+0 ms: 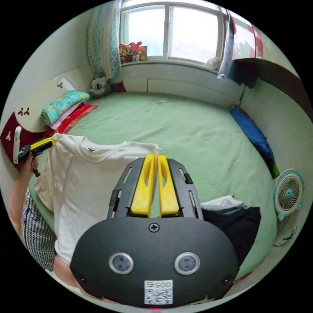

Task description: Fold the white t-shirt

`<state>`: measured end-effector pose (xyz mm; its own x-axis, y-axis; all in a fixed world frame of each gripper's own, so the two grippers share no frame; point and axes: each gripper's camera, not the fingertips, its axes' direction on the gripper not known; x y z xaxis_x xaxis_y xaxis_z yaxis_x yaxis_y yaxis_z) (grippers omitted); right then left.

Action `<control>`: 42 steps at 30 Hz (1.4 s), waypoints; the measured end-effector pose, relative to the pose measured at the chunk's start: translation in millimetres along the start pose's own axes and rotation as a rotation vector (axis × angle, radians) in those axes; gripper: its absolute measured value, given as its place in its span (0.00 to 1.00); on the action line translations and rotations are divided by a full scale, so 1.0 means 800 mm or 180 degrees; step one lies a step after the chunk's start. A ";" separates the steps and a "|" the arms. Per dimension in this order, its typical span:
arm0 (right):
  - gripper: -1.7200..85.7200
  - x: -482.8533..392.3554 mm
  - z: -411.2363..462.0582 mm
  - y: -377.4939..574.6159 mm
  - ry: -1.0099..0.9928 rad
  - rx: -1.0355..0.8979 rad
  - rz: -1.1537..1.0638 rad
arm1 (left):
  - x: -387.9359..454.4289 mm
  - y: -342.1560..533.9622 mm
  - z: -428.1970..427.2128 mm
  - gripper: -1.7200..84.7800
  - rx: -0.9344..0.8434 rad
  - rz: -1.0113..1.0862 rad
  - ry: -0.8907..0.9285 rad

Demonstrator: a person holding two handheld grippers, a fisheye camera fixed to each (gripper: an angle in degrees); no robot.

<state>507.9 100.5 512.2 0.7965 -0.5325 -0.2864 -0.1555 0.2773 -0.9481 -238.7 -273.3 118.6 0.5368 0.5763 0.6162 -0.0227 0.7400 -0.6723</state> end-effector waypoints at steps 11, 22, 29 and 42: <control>0.01 0.012 -0.055 0.043 -0.0088 0.0399 0.0046 | -0.023 0.042 -0.047 0.05 0.0379 -0.0014 0.0386; 0.07 0.041 -0.081 0.337 -0.1052 -0.0463 0.0414 | -0.035 0.321 -0.054 0.09 -0.0773 0.0201 0.0843; 0.15 0.022 -0.126 0.402 -0.1008 -0.0564 0.0415 | -0.057 0.389 -0.104 0.10 -0.0692 -0.0207 0.0816; 0.05 -0.023 -0.068 0.418 -0.0402 -0.0699 0.0762 | -0.022 0.447 -0.065 0.12 -0.0647 -0.0820 0.0454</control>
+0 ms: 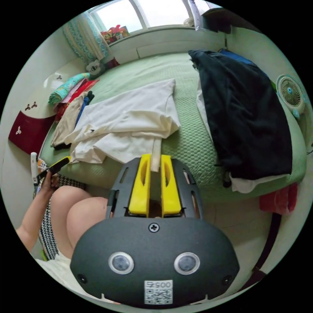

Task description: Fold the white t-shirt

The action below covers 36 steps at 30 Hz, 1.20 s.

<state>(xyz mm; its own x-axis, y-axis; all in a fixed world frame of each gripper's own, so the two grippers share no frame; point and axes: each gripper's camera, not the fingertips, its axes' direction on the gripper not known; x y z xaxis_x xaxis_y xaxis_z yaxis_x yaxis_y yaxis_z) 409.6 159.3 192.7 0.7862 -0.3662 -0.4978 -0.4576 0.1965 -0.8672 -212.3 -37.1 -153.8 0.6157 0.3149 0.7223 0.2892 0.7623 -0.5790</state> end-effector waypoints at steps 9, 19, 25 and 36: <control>0.01 0.025 -0.036 0.010 0.0008 0.0121 -0.0176 | 0.004 0.009 -0.032 0.05 -0.0139 0.0207 -0.0153; 0.04 0.073 -0.023 0.054 0.0095 0.0020 0.0037 | -0.019 0.056 -0.041 0.09 -0.0239 0.0305 -0.0231; 0.15 0.023 -0.052 0.025 -0.0232 0.0196 -0.0596 | 0.033 0.023 -0.068 0.12 0.0162 0.0816 -0.0191; 0.15 -0.074 0.073 -0.057 -0.0122 -0.0445 -0.1229 | 0.086 -0.026 0.043 0.14 -0.0425 0.1309 -0.0064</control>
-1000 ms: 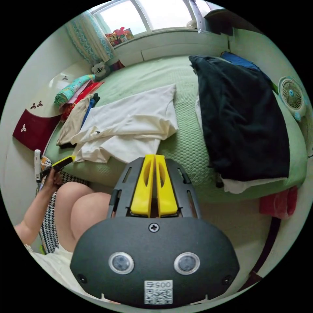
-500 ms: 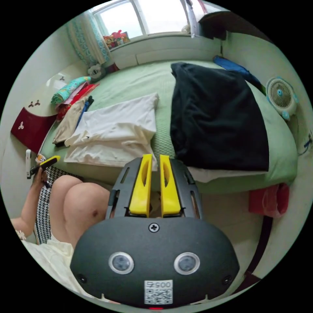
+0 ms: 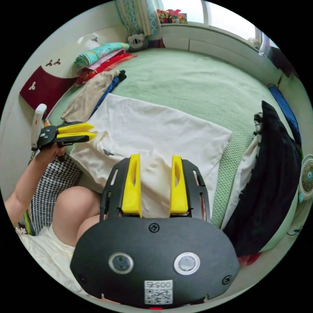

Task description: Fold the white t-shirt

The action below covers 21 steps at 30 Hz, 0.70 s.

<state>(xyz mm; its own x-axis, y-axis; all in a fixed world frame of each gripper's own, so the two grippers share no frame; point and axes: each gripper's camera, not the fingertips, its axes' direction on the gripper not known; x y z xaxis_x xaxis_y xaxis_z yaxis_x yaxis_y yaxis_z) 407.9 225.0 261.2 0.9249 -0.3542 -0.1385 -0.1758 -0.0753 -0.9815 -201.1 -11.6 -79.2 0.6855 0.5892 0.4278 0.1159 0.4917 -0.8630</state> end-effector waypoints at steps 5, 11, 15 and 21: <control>0.09 -0.016 0.041 0.018 0.0268 -0.0123 -0.0022 | 0.006 0.014 0.011 0.08 0.0075 -0.0083 -0.0015; 0.01 -0.041 0.010 0.062 0.0468 0.0262 -0.0155 | 0.021 0.025 -0.013 0.06 0.0181 -0.0023 -0.0039; 0.01 -0.051 -0.032 0.109 0.0330 0.0573 -0.0208 | 0.036 0.053 -0.040 0.06 0.0396 0.0037 -0.0024; 0.02 -0.057 -0.029 0.221 0.0032 0.0693 -0.0216 | 0.045 0.126 -0.014 0.08 0.0220 -0.0353 0.0102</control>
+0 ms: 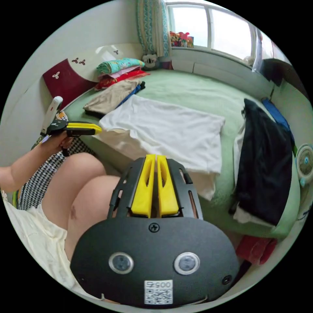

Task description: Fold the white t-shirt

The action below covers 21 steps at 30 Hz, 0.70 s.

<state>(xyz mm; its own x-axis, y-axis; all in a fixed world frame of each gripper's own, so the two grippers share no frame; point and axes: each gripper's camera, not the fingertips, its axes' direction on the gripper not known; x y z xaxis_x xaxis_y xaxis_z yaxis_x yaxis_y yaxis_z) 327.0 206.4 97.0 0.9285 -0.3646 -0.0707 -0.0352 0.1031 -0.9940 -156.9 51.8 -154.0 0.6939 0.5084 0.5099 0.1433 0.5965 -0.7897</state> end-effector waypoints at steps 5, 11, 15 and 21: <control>0.06 0.019 -0.001 0.053 -0.0028 -0.0204 0.0272 | -0.010 0.028 -0.007 0.09 0.0074 -0.0202 -0.0017; 0.07 0.025 -0.036 0.040 0.0037 0.0010 0.0288 | -0.036 0.007 -0.030 0.13 0.0355 -0.0477 -0.0078; 0.07 0.023 -0.038 0.039 0.0124 0.0060 0.0312 | -0.049 -0.008 -0.019 0.15 0.0341 -0.0655 -0.0126; 0.07 0.041 -0.034 0.070 0.0012 -0.0042 0.0558 | -0.054 -0.035 0.030 0.15 0.0026 -0.0730 -0.0091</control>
<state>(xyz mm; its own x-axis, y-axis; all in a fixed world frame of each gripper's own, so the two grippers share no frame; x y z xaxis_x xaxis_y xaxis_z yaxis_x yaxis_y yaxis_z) 345.2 175.5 36.9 0.9063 -0.3456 -0.2434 -0.2013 0.1534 -0.9674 -208.2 28.2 -145.9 0.6236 0.3761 0.6853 0.2893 0.7034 -0.6493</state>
